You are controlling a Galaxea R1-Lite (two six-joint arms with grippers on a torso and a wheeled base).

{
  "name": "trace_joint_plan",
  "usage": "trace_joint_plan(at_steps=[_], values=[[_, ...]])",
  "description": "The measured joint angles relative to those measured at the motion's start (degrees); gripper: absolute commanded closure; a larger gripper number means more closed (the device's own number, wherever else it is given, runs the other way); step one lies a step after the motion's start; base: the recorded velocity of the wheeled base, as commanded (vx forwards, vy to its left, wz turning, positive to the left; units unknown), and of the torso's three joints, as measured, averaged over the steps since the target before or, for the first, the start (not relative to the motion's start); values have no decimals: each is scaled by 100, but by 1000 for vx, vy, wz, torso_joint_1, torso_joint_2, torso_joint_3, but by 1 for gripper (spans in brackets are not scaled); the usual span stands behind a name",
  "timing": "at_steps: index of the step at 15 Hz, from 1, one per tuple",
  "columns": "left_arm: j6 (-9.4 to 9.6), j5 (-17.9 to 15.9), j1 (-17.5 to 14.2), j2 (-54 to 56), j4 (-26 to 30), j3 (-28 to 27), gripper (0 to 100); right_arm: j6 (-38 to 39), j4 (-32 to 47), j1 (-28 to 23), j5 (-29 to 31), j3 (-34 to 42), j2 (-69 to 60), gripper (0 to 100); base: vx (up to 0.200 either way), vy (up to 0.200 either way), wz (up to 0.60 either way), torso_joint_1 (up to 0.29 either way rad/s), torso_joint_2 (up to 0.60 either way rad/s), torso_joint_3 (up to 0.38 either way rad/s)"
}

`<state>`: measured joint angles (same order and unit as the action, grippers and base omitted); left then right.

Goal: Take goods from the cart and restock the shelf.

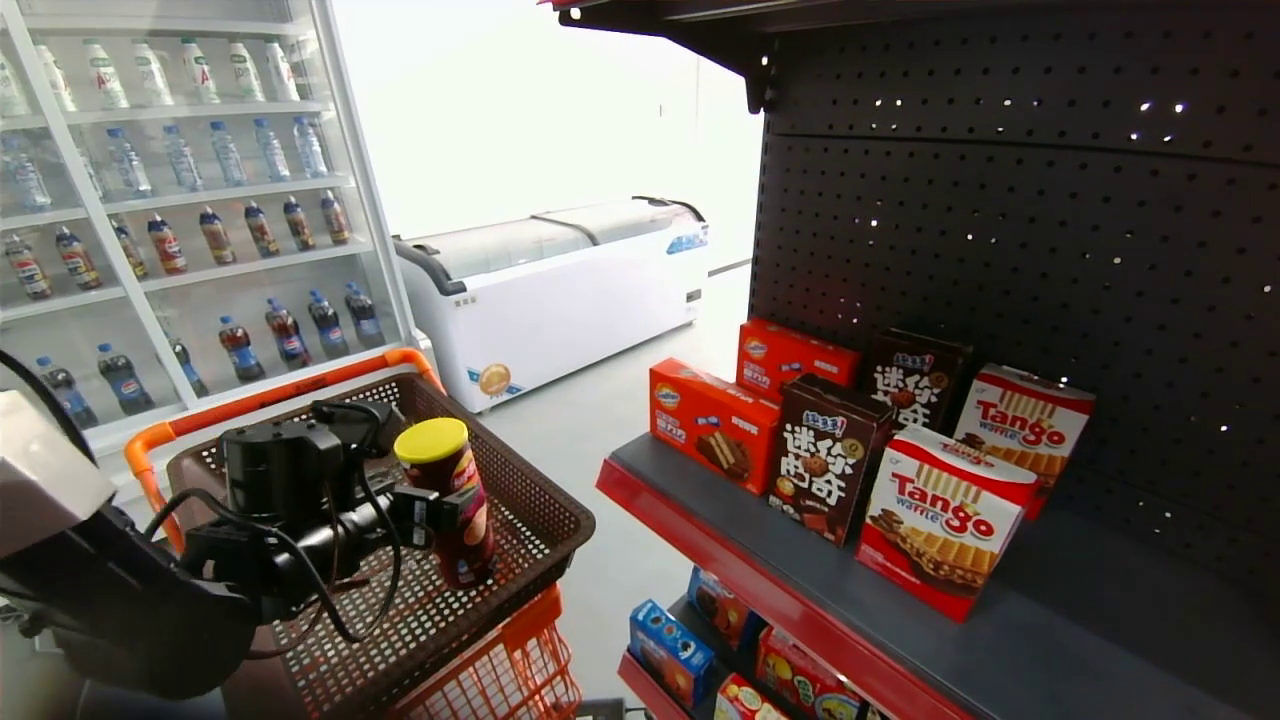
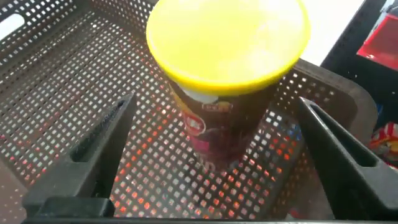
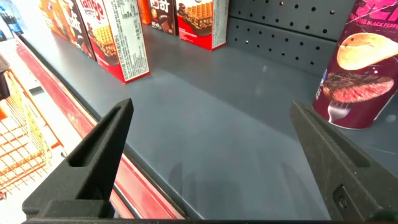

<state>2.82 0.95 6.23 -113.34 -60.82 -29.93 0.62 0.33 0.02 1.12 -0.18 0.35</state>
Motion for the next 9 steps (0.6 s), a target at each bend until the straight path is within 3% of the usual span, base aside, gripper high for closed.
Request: trace_joint_plan(at_steps=[4, 9], values=[[0, 16, 62, -786, -1179, -9, 0, 0, 0, 2, 2, 0, 0, 0, 0, 0, 0, 0, 0, 0], [0, 16, 127, -1342, -1847, -66, 0, 0, 0, 2, 2, 0, 0, 0, 0, 0, 0, 0, 0, 0]])
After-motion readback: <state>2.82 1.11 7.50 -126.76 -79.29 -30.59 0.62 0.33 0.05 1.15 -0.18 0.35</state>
